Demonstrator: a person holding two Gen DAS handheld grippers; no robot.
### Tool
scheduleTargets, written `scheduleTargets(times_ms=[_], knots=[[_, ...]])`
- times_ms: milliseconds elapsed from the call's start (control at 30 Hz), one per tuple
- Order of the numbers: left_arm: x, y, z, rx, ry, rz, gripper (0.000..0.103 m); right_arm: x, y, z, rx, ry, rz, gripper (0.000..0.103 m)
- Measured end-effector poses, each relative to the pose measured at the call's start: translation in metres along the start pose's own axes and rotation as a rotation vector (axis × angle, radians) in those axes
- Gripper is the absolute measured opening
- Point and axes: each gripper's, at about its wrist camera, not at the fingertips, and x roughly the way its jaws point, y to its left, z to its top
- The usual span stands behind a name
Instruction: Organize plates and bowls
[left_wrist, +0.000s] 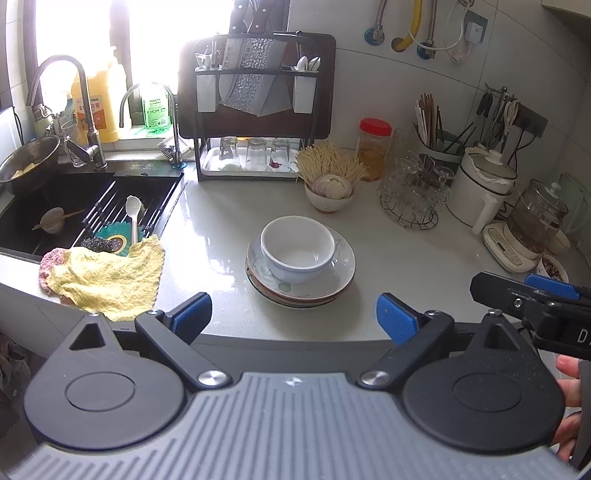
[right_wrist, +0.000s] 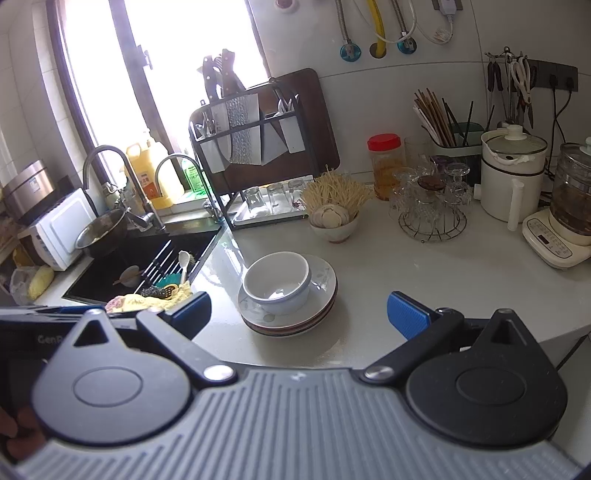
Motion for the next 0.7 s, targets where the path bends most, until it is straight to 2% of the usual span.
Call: scheduleTargets(times_ms=[700], knots=[[0.0032, -0.001, -0.0001, 0.002, 0.004, 0.009, 0.098, -0.0003, 0.001, -0.0018, -0.012, 0.002, -0.02, 0.103]])
